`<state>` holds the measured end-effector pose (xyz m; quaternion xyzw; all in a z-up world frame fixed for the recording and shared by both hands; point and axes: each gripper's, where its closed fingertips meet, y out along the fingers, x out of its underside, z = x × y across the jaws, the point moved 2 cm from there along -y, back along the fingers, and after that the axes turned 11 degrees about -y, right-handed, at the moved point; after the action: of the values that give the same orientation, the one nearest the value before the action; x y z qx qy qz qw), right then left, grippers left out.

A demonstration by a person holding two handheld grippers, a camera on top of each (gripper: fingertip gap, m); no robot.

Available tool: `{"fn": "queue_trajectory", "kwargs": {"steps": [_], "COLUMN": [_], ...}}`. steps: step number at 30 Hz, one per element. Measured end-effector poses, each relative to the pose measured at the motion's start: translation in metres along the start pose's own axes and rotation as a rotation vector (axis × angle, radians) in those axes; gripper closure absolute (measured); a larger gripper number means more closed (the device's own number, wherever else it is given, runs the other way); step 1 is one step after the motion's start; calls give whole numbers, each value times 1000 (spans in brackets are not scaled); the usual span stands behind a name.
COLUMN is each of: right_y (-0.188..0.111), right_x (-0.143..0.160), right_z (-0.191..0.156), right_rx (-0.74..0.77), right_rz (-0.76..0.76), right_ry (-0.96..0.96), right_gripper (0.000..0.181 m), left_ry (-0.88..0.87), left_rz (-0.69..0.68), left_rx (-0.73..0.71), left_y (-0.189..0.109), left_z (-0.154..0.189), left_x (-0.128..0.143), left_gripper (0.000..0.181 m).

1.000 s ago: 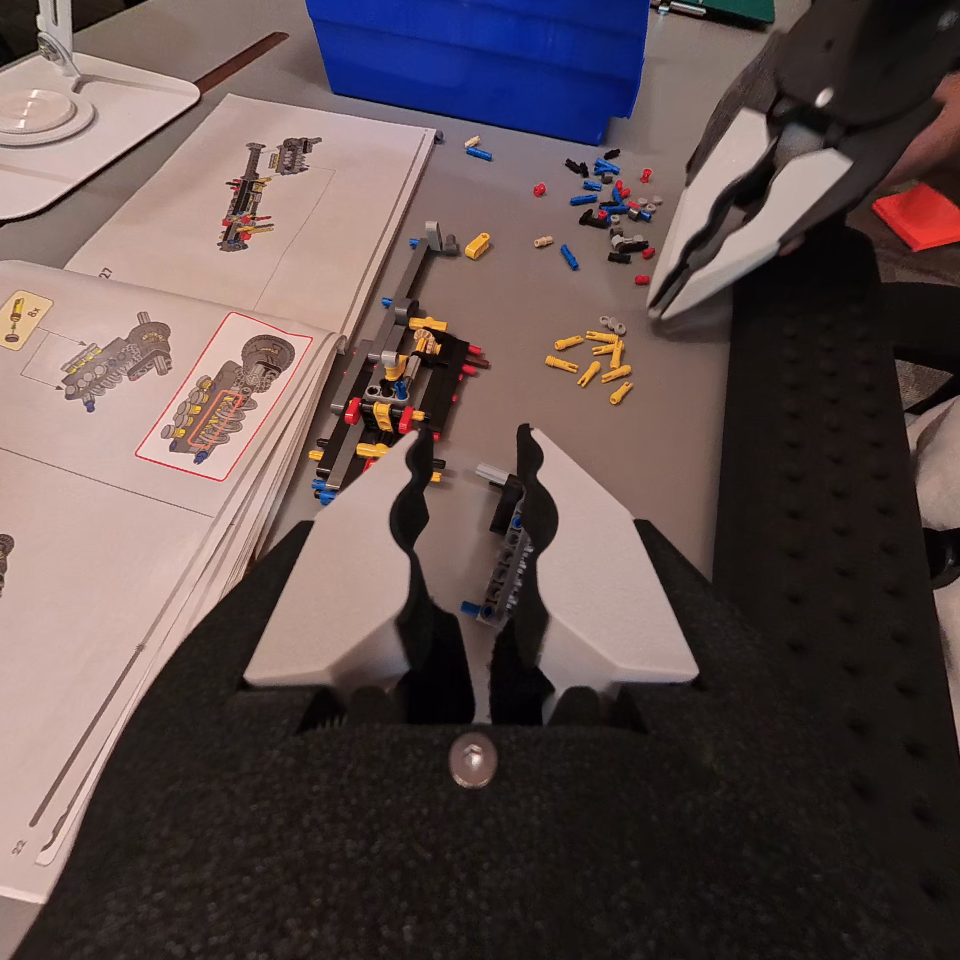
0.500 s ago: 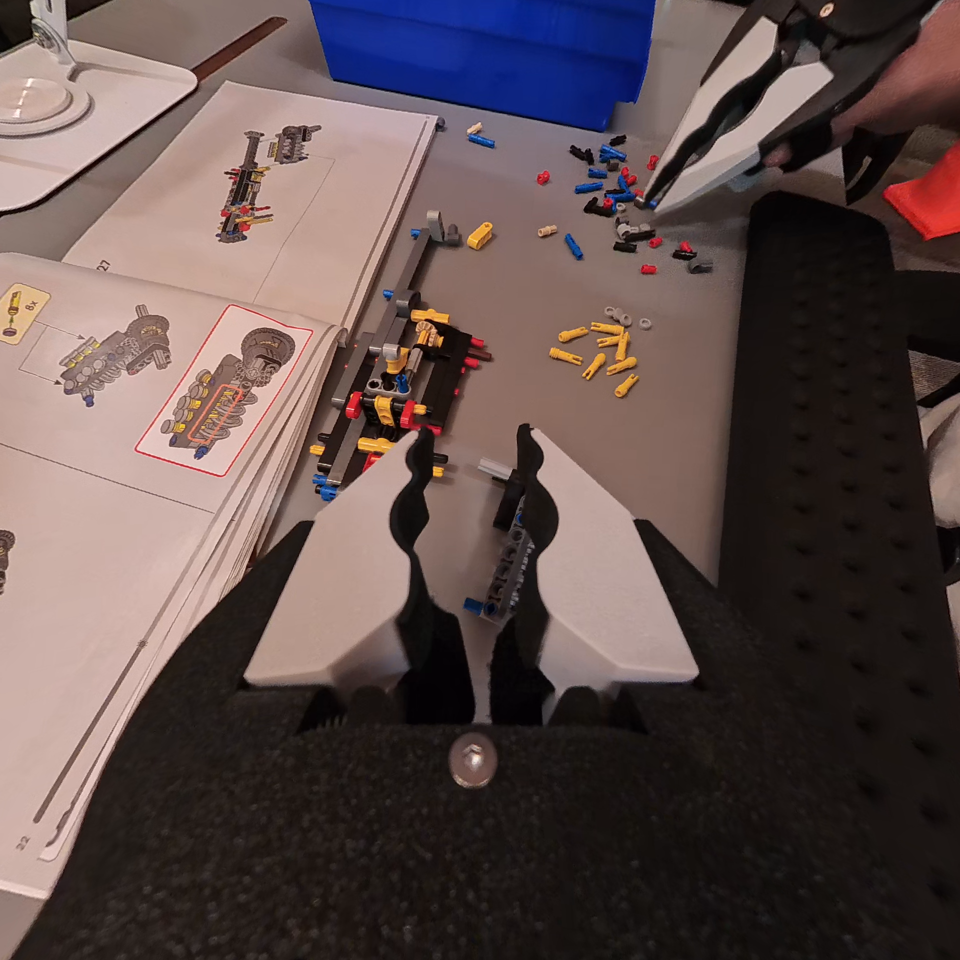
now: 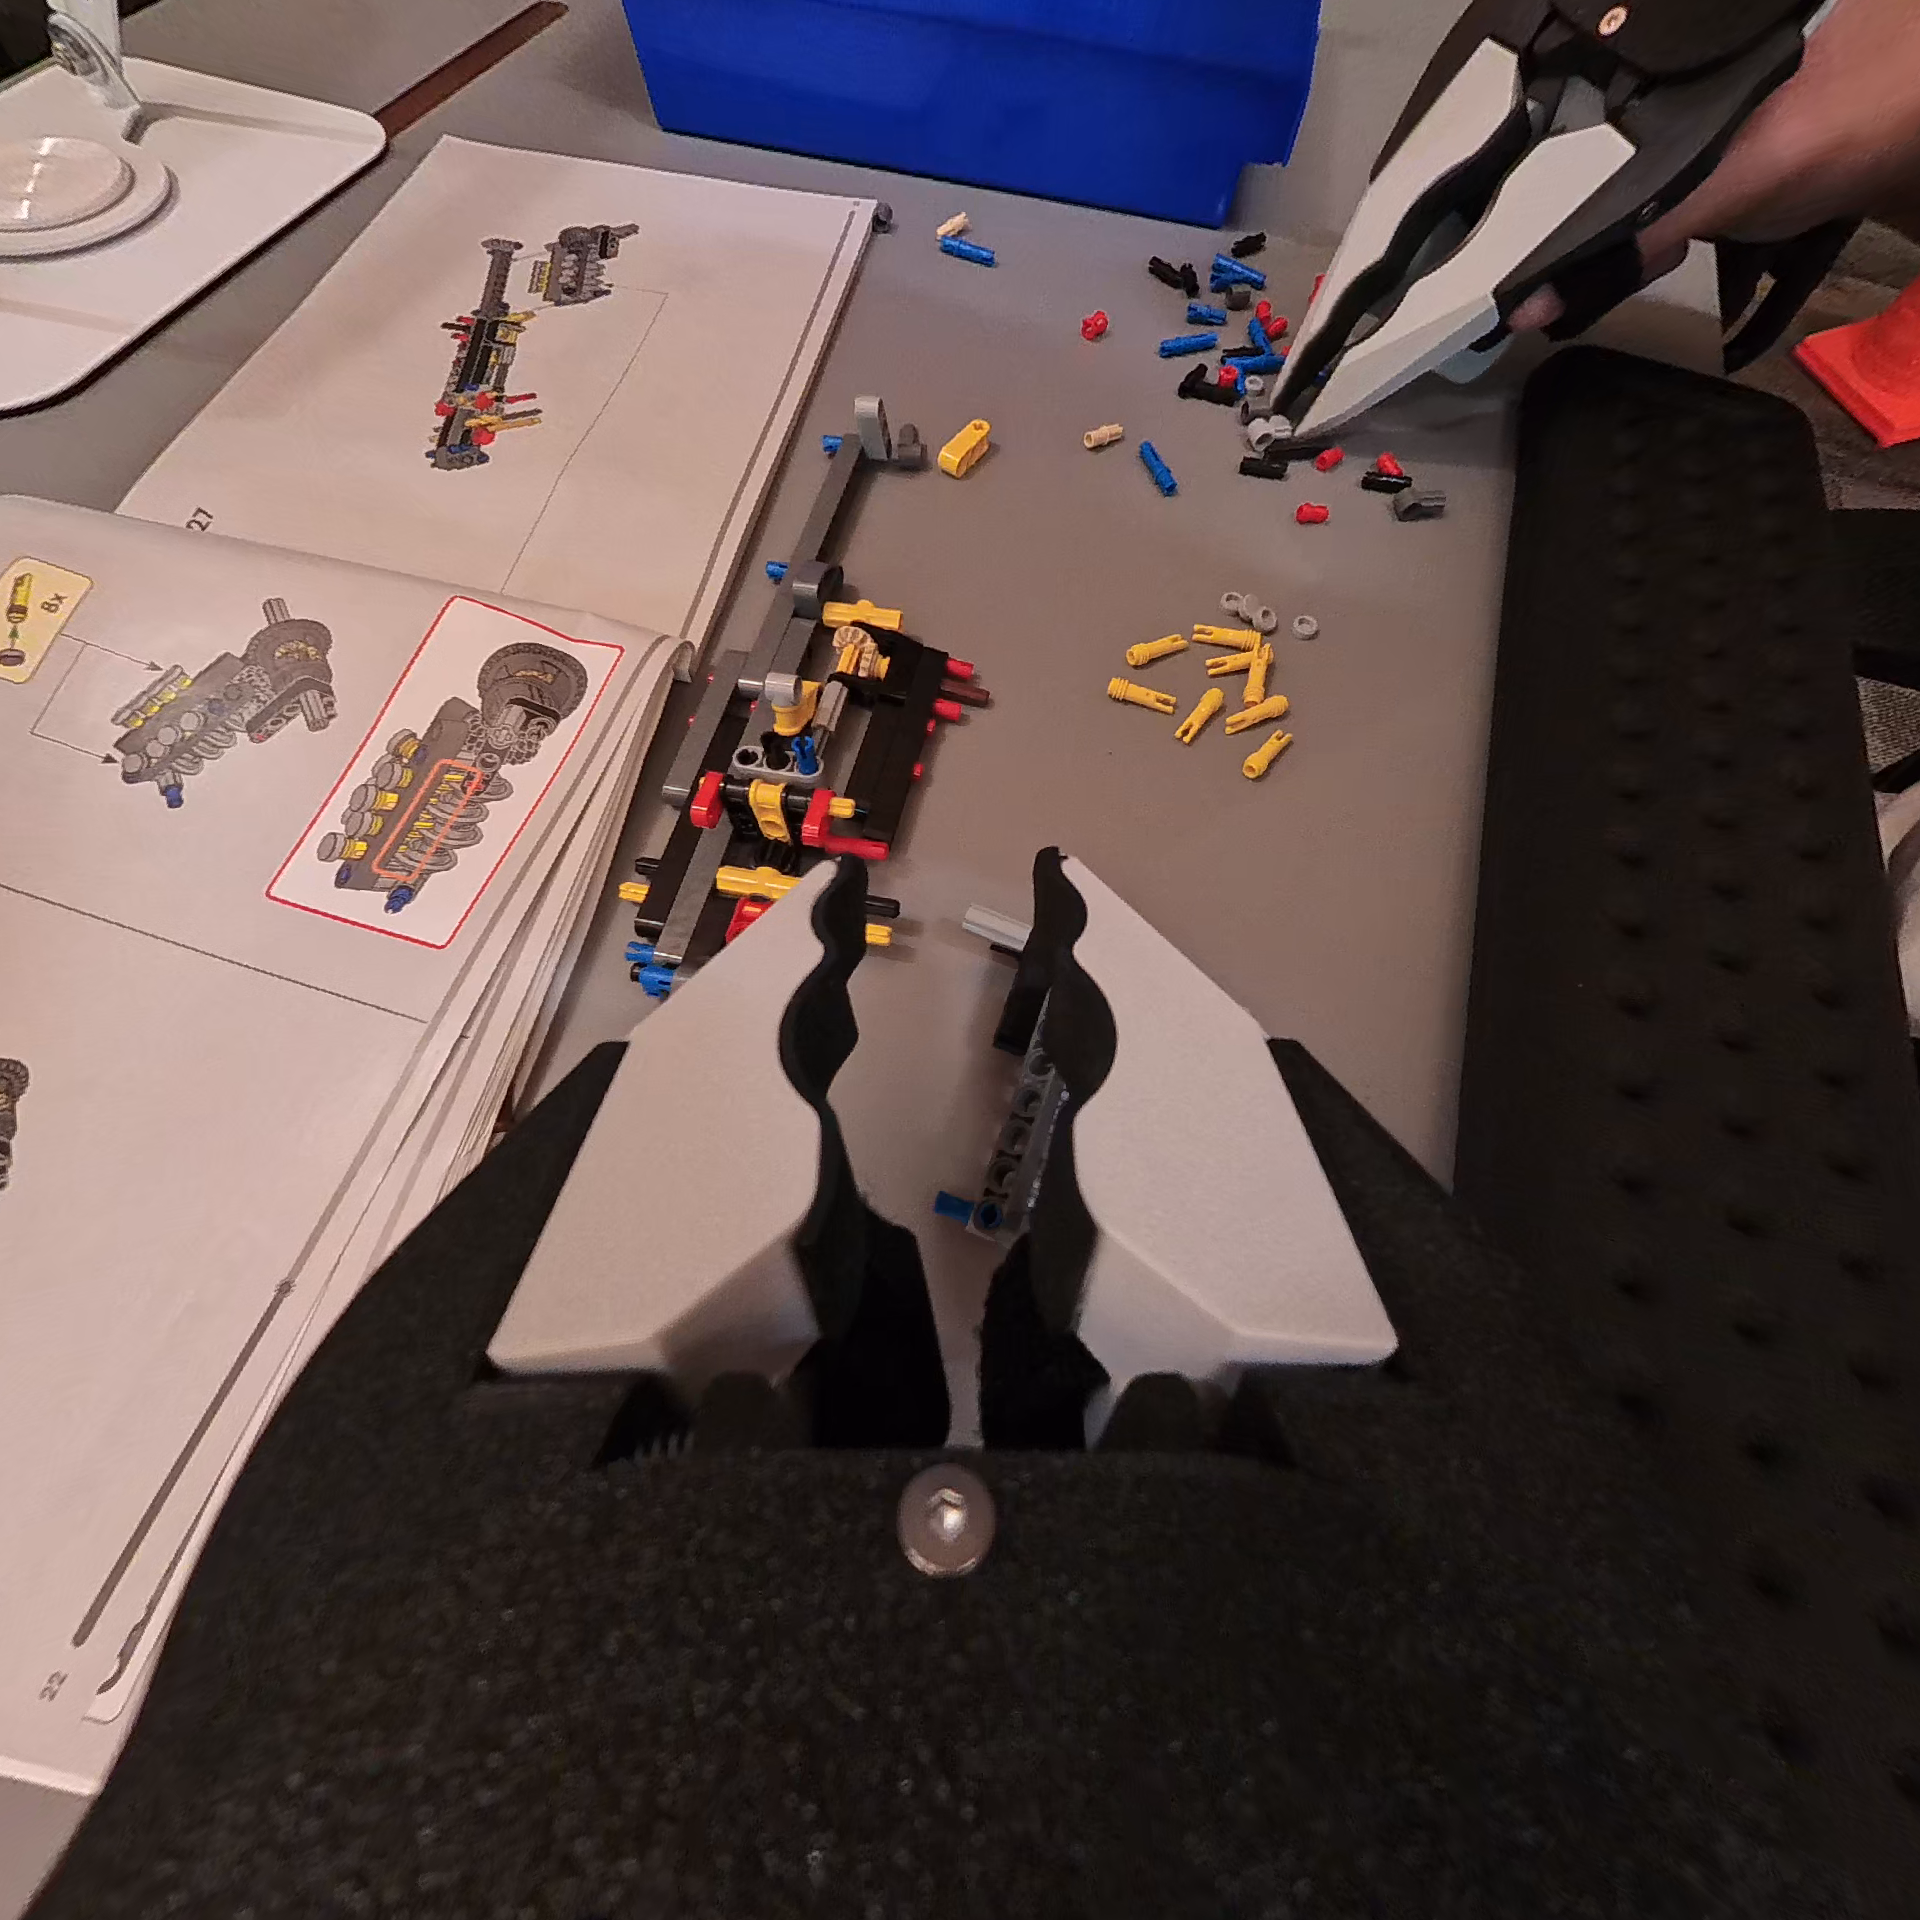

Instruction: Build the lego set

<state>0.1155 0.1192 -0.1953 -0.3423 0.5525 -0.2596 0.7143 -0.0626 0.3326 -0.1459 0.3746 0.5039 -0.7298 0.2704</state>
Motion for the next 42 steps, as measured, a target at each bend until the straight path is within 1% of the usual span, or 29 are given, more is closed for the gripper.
{"fn": "queue_trajectory", "kwargs": {"steps": [2, 3, 6, 8, 10, 12, 13, 15, 18, 21, 23, 26, 28, 30, 33, 35, 38, 42], "right_y": [2, 3, 0, -6, -10, -3, 4, 17, 27, 30, 33, 26, 12, -3, -14, -14, -8, -4], "right_x": [0, -1, 1, -11, -34, -56, -59, -60, -61, -58, -55, -56, -51, -36, -5, 3, 6, 9], "right_z": [0, 0, 3, 0, -18, -45, -57, -65, -69, -62, -62, -59, -44, -18, 13, 20, 20, 22], "right_rx": [-13, -12, 5, 9, -58, -148, -181, -168, -191, -130, -123, -99, -53, 44, 155, 164, 124, 128], "right_rz": [-2, 1, -17, 27, 94, 149, 134, 108, 96, 66, 41, 64, 93, 93, 16, -5, -11, -32], "right_ry": [4, 0, -12, -21, -43, -79, -104, -150, -108, -118, -112, -109, -59, 10, 66, 76, 103, 90], "right_gripper": [171, 174, 174, 174, 174, 174, 174, 174, 174, 174, 173, 168, 168, 168, 169, 169, 169, 169], "left_ry": [2, 3, 0, -1, -2, -2, 1, 5, 0, -7, -5, 1, -1, -4, -9, -4, -1, -7], "left_rz": [-1, -1, 3, 6, 6, 1, -1, 1, 7, 11, 8, 3, 0, 3, 3, -1, -8, -6], "left_rx": [0, -1, -1, -2, 0, 2, 1, 1, 2, 6, 7, 7, 5, 6, 13, 15, 16, 13], "left_y": [0, 0, -1, -2, -2, -1, -1, -1, -2, -3, -3, -2, -2, -2, -2, -1, 0, -1], "left_z": [0, 0, 0, -1, -1, 0, 0, 1, 0, 0, 1, 1, 1, 0, 1, 2, 2, 1], "left_x": [0, 0, -1, -1, -1, 0, 0, 0, -1, -2, -2, -1, 0, -1, -1, 0, 1, 1], "left_gripper": [151, 151, 151, 151, 150, 151, 151, 151, 151, 150, 151, 151, 151, 151, 151, 151, 151, 151]}}
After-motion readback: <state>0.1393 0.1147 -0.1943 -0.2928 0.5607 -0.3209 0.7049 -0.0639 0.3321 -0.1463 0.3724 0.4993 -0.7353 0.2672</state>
